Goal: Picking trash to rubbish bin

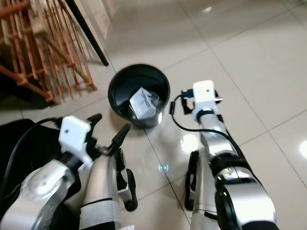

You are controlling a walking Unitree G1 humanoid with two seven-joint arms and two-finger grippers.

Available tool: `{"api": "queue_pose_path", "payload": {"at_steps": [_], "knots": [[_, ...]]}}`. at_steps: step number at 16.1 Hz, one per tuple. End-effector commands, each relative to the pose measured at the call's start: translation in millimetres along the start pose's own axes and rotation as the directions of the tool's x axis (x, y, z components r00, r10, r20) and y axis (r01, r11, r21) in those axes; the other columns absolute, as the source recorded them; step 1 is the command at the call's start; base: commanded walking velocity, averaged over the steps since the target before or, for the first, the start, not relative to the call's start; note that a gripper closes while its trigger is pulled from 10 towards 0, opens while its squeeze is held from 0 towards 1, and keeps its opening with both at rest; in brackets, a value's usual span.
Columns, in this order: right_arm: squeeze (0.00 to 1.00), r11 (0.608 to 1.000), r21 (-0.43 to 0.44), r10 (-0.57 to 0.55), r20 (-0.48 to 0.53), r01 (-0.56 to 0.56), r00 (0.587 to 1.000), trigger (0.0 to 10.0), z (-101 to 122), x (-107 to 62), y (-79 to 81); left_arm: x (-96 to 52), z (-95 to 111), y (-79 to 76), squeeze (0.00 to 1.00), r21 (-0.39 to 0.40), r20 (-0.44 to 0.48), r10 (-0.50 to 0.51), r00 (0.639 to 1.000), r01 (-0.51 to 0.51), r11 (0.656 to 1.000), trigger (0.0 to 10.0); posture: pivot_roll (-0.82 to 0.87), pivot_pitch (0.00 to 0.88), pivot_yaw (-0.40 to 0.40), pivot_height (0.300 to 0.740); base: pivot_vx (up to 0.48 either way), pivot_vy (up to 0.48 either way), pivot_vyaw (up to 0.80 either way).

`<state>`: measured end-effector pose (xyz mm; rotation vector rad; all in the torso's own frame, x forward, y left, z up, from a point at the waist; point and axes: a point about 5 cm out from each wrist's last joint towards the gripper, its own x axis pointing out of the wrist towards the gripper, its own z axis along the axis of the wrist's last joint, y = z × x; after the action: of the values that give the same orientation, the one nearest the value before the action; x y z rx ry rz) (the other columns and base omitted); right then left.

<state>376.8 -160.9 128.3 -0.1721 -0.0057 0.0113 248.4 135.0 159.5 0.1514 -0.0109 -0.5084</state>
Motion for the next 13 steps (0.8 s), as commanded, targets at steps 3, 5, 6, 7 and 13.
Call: {"api": "queue_pose_path", "payload": {"at_steps": [3,5,6,7,13], "knots": [[0.0,0.999,0.017,-0.037,-0.011,0.037,0.999,10.0,-5,-5.8,-11.8,6.8,-12,-0.8,0.0,0.002,-0.005,-0.009,1.0,0.009,1.0,10.0,0.13,0.241,0.05,0.679,0.0,0.0,0.0],[0.0,0.999,0.007,-0.043,0.009,0.043,0.999,10.0,-2,-7.2,-17.2,16.2,-16,-1.5,0.0,-0.002,0.01,-0.006,1.0,0.006,1.0,10.0,0.1,0.208,0.053,0.704,0.0,0.0,0.0],[0.0,0.999,-0.008,-0.043,0.018,0.043,0.999,10.0,-1,-8.5,-20.6,20.6,-18,-4.1,0.0,-0.004,0.015,-0.012,1.0,0.012,1.0,10.0,0.09,0.192,0.057,0.714,0.0,0.0,0.0],[0.0,0.999,-0.014,-0.044,0.021,0.044,0.999,10.0,-1,-9.4,-22.9,22.6,-19,-5.2,0.0,-0.005,0.018,-0.016,1.0,0.016,1.0,10.0,0.08,0.185,0.057,0.719,0.0,0.0,0.0],[0.0,0.997,-0.061,-0.049,0.041,0.051,0.998,10.0,9,-13.3,-50.4,40.4,-43,4.9,0.0,0.036,0.0,0.026,1.0,-0.026,0.999,10.0,0.02,0.099,0.075,0.74,0.0,0.0,0.0]]}}
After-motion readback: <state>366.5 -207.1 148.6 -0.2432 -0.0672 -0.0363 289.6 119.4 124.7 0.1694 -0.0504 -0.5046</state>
